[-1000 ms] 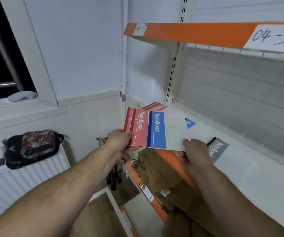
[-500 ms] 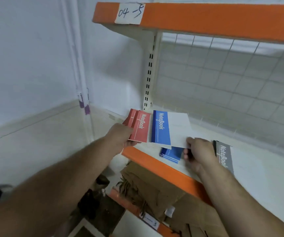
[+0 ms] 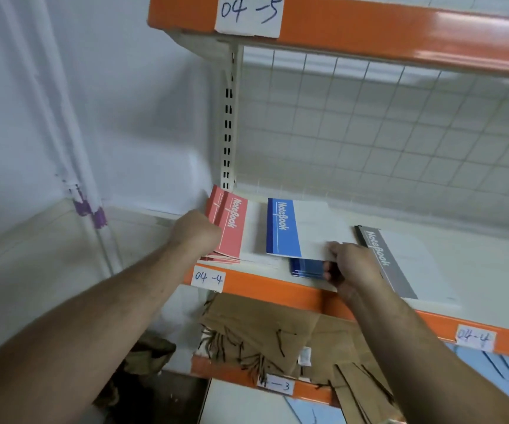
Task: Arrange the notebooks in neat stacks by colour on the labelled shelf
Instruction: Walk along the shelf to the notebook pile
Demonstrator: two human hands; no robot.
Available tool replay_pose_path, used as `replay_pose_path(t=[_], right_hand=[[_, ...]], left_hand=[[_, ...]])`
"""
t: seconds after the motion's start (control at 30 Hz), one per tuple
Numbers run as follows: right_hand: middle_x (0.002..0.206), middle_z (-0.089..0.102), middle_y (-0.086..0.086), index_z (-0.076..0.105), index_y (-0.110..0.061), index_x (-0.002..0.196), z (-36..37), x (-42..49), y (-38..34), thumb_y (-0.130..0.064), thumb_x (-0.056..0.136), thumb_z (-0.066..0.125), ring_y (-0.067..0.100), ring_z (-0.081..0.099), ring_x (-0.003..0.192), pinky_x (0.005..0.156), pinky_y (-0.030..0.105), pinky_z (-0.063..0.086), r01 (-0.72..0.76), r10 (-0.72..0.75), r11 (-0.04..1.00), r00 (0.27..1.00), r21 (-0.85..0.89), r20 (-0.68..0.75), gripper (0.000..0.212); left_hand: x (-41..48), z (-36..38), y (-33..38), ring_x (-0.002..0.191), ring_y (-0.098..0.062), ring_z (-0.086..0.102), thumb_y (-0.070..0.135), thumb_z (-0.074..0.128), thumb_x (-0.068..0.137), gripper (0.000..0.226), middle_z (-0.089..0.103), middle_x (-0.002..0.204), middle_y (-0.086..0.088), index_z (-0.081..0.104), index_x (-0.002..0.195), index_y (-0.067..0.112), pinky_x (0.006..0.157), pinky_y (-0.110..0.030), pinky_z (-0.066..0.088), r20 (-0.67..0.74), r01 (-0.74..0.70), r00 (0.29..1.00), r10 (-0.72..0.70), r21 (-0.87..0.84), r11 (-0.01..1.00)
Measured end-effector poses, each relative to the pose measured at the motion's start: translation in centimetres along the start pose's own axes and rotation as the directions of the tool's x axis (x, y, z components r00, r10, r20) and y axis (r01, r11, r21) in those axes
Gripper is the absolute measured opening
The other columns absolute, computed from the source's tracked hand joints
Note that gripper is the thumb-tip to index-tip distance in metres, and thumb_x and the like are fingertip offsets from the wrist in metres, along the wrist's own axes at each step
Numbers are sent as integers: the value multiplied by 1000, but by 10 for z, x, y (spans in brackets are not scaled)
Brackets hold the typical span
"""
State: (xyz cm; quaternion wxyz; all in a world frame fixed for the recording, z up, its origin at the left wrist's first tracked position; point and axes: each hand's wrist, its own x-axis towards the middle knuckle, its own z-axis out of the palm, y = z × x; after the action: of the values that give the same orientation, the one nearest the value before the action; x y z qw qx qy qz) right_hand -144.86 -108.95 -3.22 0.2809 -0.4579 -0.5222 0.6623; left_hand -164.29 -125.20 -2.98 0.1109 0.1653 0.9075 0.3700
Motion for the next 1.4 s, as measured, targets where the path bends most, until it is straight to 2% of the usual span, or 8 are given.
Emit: replay_pose_path(t=[0.27,0.43,0.63,0.77,0.87,1.03,1.3,1.4], right_hand=[[63,49,12,56,-8,85,2,-5,2,-3,98,46,19,43,47,45,27,37,8,-8,1000,998,6,-55,18],[63,48,11,55,-8,84,-9,2,1,-3,97,46,20,42,48,47,27,36,-9,9,1000,995,1,-96,17],[65,52,14,53,-7,77,-31,18,-10,-1,94,46,25,48,50,54,34,44,33,-73,971,984,-238,-160,18],[69,63,10,62,-4,80,-45,28,-8,-16,88,55,26,60,64,58,28,48,132,-254,620,967,-773,-38,16],[96,68,9,63,-10,99,-50,32,-5,-26,90,57,25,61,85,67,26,43,164,-296,355,954,-920,56,19],[130,52,11,53,-9,122,-50,36,-8,-27,96,50,31,60,109,78,32,42,265,-372,139,907,-954,198,32],[117,53,7,60,-10,120,-47,42,-4,-22,92,53,29,56,110,82,34,45,452,-288,-177,826,-874,485,31],[116,53,7,61,-11,118,-49,46,-4,-25,91,55,29,56,108,79,33,42,473,-279,-183,815,-862,507,31]], left_hand=[[9,-2,-18,68,-19,66,36,64,92,38,60,89,-1,39,111,15,50,-26,48,11,-36,999,35,139,990],[10,2,-13,113,-29,51,49,70,84,62,48,121,-11,40,126,14,85,-42,49,-90,-168,973,214,365,916],[-3,22,14,129,-30,38,46,58,91,64,43,139,-10,39,142,11,101,-43,41,-24,-327,933,358,358,875],[-15,35,29,138,-28,32,44,55,92,63,40,146,-7,40,143,13,110,-45,37,27,-356,927,373,374,857],[-22,44,36,137,-27,34,42,55,92,60,43,146,-6,43,143,13,112,-44,35,51,-354,931,362,369,859],[-36,60,48,132,-26,39,41,57,92,57,46,142,-5,45,141,14,107,-41,39,24,-328,939,344,369,870],[-55,78,59,125,-22,44,42,57,92,51,51,137,-1,49,135,17,100,-41,45,-36,-301,942,334,352,886],[-61,85,62,126,-18,45,44,57,93,51,51,139,2,50,136,18,100,-36,43,-40,-314,937,348,346,884]])
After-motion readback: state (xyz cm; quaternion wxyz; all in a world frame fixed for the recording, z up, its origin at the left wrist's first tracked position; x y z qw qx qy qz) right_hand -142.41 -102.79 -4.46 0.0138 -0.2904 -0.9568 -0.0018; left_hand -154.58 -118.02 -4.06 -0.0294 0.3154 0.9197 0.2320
